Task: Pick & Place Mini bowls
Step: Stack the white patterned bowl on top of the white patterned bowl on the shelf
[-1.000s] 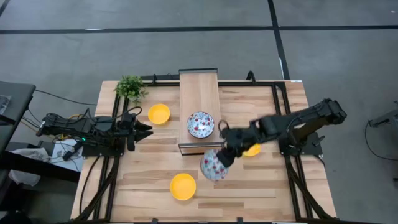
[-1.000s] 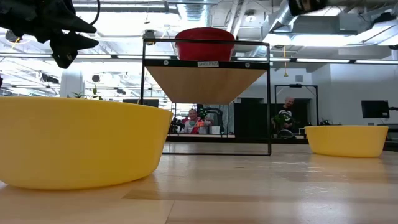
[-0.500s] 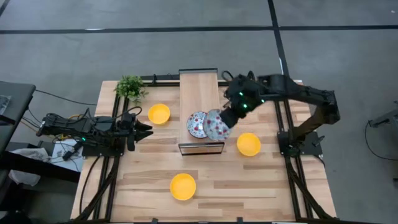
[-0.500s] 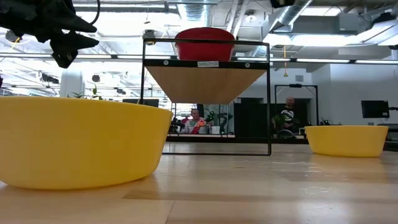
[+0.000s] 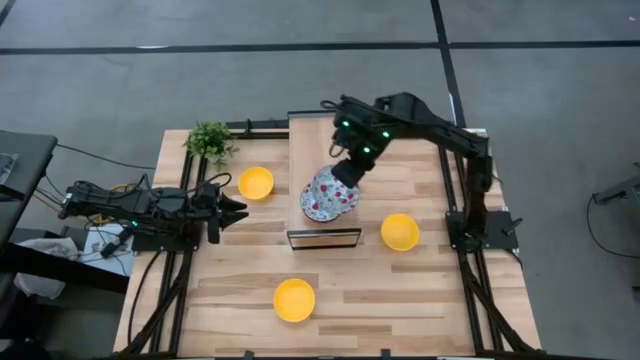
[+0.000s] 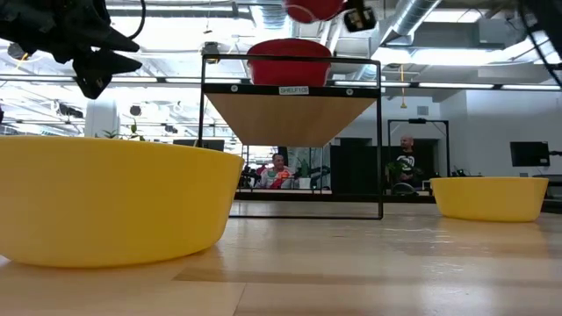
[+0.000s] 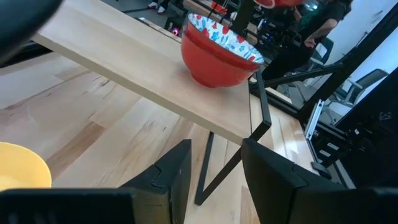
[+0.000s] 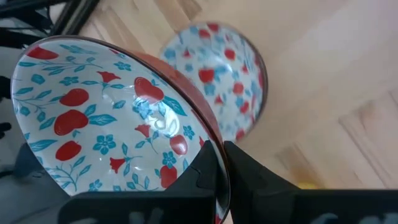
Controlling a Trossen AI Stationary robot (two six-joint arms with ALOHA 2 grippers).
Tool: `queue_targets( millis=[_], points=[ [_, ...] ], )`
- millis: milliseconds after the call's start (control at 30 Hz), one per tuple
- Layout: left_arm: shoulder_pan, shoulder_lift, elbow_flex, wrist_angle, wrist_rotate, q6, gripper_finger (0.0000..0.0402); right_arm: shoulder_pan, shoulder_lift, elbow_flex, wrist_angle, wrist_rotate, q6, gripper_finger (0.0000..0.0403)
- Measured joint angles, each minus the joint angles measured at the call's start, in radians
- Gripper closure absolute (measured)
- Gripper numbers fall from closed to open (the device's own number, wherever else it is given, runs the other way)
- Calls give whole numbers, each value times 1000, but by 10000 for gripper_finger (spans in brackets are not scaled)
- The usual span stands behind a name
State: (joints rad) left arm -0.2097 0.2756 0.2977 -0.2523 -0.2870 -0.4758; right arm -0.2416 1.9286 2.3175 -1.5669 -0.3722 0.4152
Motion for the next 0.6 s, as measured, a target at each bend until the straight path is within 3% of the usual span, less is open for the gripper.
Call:
queue_targets(
  millis=[233,600],
  points=[
    [0,19,0,9,0,0,262,-23,88,29,-4,-53,-25,401],
    [0,27,0,8,0,5,262,-21,158,28,-4,-11,-35,401]
  ],
)
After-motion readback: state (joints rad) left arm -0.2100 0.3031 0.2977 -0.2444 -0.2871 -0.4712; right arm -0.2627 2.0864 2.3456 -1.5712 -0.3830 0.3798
